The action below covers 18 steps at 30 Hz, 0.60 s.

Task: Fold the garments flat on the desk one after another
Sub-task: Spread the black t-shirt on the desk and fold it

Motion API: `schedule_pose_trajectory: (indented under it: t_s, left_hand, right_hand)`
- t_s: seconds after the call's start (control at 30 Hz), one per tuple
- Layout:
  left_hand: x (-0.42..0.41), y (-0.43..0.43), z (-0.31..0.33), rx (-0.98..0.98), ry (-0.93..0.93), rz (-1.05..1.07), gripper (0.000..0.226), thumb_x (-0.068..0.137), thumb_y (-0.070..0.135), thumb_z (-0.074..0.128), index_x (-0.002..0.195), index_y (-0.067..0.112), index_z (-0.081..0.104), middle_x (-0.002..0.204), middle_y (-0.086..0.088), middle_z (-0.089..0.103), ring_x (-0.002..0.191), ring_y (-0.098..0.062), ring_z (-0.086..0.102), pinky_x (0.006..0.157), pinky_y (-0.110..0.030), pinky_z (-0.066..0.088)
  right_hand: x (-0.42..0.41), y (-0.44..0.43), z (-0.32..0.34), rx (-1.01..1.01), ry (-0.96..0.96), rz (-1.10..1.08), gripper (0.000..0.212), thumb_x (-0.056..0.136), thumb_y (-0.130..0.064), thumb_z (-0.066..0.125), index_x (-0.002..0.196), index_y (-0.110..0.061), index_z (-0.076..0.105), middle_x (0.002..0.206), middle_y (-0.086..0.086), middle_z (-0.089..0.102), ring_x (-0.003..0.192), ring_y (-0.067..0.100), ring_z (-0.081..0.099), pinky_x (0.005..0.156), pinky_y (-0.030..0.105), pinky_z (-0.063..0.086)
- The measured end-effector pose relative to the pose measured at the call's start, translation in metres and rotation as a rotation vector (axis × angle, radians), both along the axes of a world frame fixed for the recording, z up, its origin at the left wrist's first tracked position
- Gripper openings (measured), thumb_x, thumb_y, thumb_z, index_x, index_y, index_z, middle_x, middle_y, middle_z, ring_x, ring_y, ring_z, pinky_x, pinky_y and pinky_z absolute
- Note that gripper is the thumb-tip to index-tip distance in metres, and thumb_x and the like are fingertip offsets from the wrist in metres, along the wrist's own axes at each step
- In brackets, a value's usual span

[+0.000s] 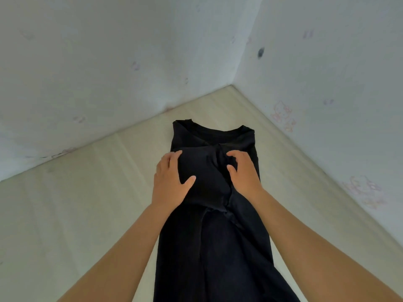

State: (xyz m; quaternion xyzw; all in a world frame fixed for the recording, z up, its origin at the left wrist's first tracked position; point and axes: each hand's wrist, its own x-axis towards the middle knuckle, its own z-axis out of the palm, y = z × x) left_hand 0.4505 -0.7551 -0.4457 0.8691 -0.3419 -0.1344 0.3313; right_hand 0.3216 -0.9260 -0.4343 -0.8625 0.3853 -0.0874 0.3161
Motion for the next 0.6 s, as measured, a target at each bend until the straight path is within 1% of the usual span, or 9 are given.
schedule_pose_trajectory:
  t_s: [0.07, 0.13, 0.2, 0.27, 0.3, 0.37, 0.47, 0.5, 0.6]
  left_hand:
    - [-0.009, -0.014, -0.005, 0.034, -0.233, -0.323, 0.064, 0.093, 0.039, 0.055, 0.149, 0.031, 0.026, 0.155, 0.003, 0.026, 0.145, -0.018, 0.019, 0.116, -0.041, 0.026]
    - [-0.019, -0.023, -0.016, 0.15, -0.38, -0.544, 0.059, 0.097, 0.044, 0.045, 0.15, 0.036, 0.021, 0.159, 0.002, 0.02, 0.148, -0.02, 0.01, 0.119, -0.042, 0.015]
    - [-0.026, -0.026, -0.029, 0.372, -0.375, -0.575, 0.063, 0.097, 0.055, 0.034, 0.152, 0.038, 0.009, 0.162, 0.0, 0.003, 0.149, -0.024, 0.0, 0.119, -0.048, 0.007]
    - [-0.025, -0.025, -0.038, 0.557, -0.305, -0.468, 0.071, 0.095, 0.064, 0.026, 0.152, 0.036, -0.004, 0.161, -0.002, -0.012, 0.148, -0.027, -0.011, 0.118, -0.051, 0.001]
    - [-0.03, -0.025, -0.039, 0.59, -0.283, -0.423, 0.073, 0.095, 0.064, 0.024, 0.152, 0.033, -0.007, 0.16, -0.005, -0.015, 0.147, -0.029, -0.013, 0.118, -0.051, 0.0]
    - [-0.04, -0.025, -0.037, 0.567, -0.266, -0.336, 0.071, 0.097, 0.058, 0.026, 0.154, 0.025, -0.002, 0.16, -0.012, -0.011, 0.147, -0.032, -0.01, 0.12, -0.049, 0.002]
    - [-0.077, -0.018, -0.029, 0.365, -0.272, -0.321, 0.061, 0.1, 0.043, 0.035, 0.153, 0.018, 0.016, 0.16, -0.013, 0.006, 0.148, -0.031, 0.002, 0.12, -0.046, 0.006]
    - [-0.094, -0.011, -0.027, 0.298, -0.274, -0.354, 0.059, 0.1, 0.04, 0.038, 0.152, 0.018, 0.021, 0.16, -0.012, 0.011, 0.148, -0.029, 0.006, 0.12, -0.046, 0.007]
    - [-0.142, 0.021, -0.03, 0.228, -0.292, -0.458, 0.058, 0.097, 0.039, 0.045, 0.149, 0.019, 0.03, 0.158, -0.008, 0.021, 0.147, -0.026, 0.015, 0.119, -0.044, 0.01]
  right_hand:
    - [-0.029, 0.007, -0.002, -0.031, 0.044, -0.028, 0.034, 0.092, -0.014, 0.06, 0.124, -0.021, 0.051, 0.13, -0.002, 0.046, 0.118, 0.015, 0.046, 0.099, 0.027, 0.041]
    - [-0.056, 0.017, -0.005, -0.026, 0.073, -0.085, 0.032, 0.089, -0.018, 0.065, 0.116, -0.023, 0.05, 0.12, -0.005, 0.045, 0.111, 0.013, 0.046, 0.09, 0.024, 0.041]
    - [-0.085, 0.029, -0.007, 0.027, 0.113, -0.135, 0.028, 0.088, -0.025, 0.066, 0.109, -0.025, 0.049, 0.109, -0.007, 0.045, 0.101, 0.01, 0.047, 0.084, 0.024, 0.042]
    - [-0.109, 0.039, -0.01, 0.143, 0.173, -0.146, 0.024, 0.089, -0.035, 0.063, 0.106, -0.026, 0.049, 0.101, -0.007, 0.05, 0.09, 0.011, 0.051, 0.08, 0.028, 0.047]
    - [-0.125, 0.044, -0.01, 0.211, 0.206, -0.159, 0.021, 0.09, -0.039, 0.061, 0.104, -0.027, 0.051, 0.097, -0.007, 0.054, 0.086, 0.012, 0.054, 0.078, 0.028, 0.048]
    - [-0.146, 0.052, -0.01, 0.326, 0.262, -0.159, 0.018, 0.091, -0.044, 0.057, 0.096, -0.027, 0.055, 0.089, -0.007, 0.06, 0.08, 0.013, 0.058, 0.072, 0.026, 0.048]
    - [-0.178, 0.068, -0.007, 0.357, 0.347, -0.133, 0.024, 0.09, -0.049, 0.053, 0.074, -0.032, 0.051, 0.075, -0.01, 0.057, 0.071, 0.01, 0.055, 0.068, 0.024, 0.045]
    - [-0.189, 0.075, -0.005, 0.354, 0.382, -0.122, 0.024, 0.089, -0.052, 0.053, 0.076, -0.031, 0.052, 0.076, -0.01, 0.057, 0.073, 0.011, 0.055, 0.07, 0.025, 0.046]
    - [-0.22, 0.089, -0.001, 0.355, 0.485, -0.056, 0.04, 0.088, -0.059, 0.053, 0.108, -0.025, 0.057, 0.104, -0.006, 0.06, 0.093, 0.016, 0.057, 0.083, 0.03, 0.045]
